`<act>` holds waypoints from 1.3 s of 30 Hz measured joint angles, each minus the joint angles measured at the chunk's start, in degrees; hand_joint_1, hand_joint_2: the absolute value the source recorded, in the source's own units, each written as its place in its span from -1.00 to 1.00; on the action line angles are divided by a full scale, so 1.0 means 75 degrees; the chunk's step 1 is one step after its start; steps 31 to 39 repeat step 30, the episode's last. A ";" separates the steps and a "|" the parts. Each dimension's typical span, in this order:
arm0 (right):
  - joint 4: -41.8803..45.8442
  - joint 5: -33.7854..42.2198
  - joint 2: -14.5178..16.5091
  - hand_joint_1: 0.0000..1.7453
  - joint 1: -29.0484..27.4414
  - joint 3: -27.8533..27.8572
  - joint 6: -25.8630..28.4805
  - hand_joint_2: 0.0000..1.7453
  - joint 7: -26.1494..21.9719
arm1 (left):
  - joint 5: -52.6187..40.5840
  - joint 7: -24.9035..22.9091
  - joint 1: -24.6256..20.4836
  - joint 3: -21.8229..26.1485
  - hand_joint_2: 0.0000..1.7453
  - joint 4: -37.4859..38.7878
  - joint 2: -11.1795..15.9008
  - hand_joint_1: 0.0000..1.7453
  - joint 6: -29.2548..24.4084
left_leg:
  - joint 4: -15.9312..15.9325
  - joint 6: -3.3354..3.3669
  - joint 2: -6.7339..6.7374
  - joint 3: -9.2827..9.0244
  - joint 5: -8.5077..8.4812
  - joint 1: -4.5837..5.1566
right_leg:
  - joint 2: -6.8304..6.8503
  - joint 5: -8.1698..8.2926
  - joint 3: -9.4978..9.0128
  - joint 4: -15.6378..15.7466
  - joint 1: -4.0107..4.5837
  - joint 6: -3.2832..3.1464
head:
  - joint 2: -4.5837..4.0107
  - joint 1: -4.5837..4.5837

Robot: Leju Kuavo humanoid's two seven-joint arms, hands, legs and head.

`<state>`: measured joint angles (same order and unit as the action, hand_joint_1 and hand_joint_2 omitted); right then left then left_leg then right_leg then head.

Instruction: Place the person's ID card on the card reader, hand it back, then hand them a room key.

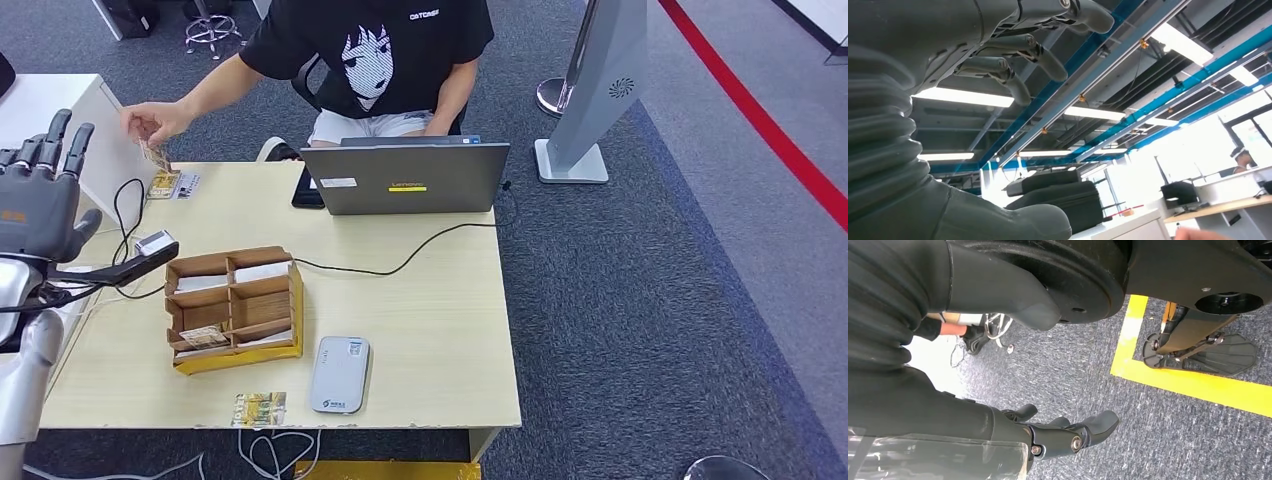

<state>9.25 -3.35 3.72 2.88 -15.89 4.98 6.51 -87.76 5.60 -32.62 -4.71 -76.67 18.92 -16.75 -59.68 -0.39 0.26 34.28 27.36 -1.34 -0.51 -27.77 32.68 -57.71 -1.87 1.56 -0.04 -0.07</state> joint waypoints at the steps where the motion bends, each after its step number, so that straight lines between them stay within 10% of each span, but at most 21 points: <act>1: 0.0001 -0.0001 0.0000 -1.00 0.0000 0.0000 0.0001 1.00 0.0000 | 0.0000 -0.0017 0.0020 -0.0055 1.00 -0.0062 -0.0002 -1.00 0.0004 | 0.0000 0.0000 0.0001 0.0000 0.0000 0.0000 | 0.0000 0.0000 0.0000 0.0000 0.0000 0.0000 | 0.0000 -0.0001; 10: -0.0001 0.0156 0.0000 -1.00 -0.0018 0.0017 0.0086 1.00 -0.0035 | 0.0231 0.0445 0.1166 -0.0107 1.00 -0.1618 -0.0324 -1.00 -0.0733 | 0.0004 0.0000 0.0004 0.0000 0.0011 0.0008 | -0.0003 -0.0005 -0.0005 0.0002 -0.0006 0.0003 | 0.0000 -0.0005; 22: 0.0001 0.0615 0.0149 -1.00 -0.0123 0.0443 0.0686 1.00 0.0396 | 0.4094 0.3164 0.5613 0.1168 1.00 -0.5513 -0.3245 -1.00 -0.2033 | 0.0003 0.0031 -0.0018 -0.0003 0.0059 0.0023 | 0.0027 -0.0051 -0.0025 0.0020 -0.0022 0.0035 | 0.0000 0.0003; 30: 0.0002 0.0751 0.0200 -1.00 -0.0134 0.0656 0.1075 1.00 0.0019 | 0.6478 0.4252 0.6674 0.2338 1.00 -0.6407 -0.4442 -1.00 -0.2075 | 0.0010 0.0030 -0.0028 -0.0023 0.0059 0.0021 | 0.0039 -0.0053 -0.0050 0.0017 -0.0020 0.0033 | 0.0000 -0.0002; 39: 0.0002 0.0751 0.0200 -1.00 -0.0134 0.0656 0.1075 1.00 0.0019 | 0.6478 0.4252 0.6674 0.2338 1.00 -0.6407 -0.4442 -1.00 -0.2075 | 0.0010 0.0030 -0.0028 -0.0023 0.0059 0.0021 | 0.0039 -0.0053 -0.0050 0.0017 -0.0020 0.0033 | 0.0000 -0.0002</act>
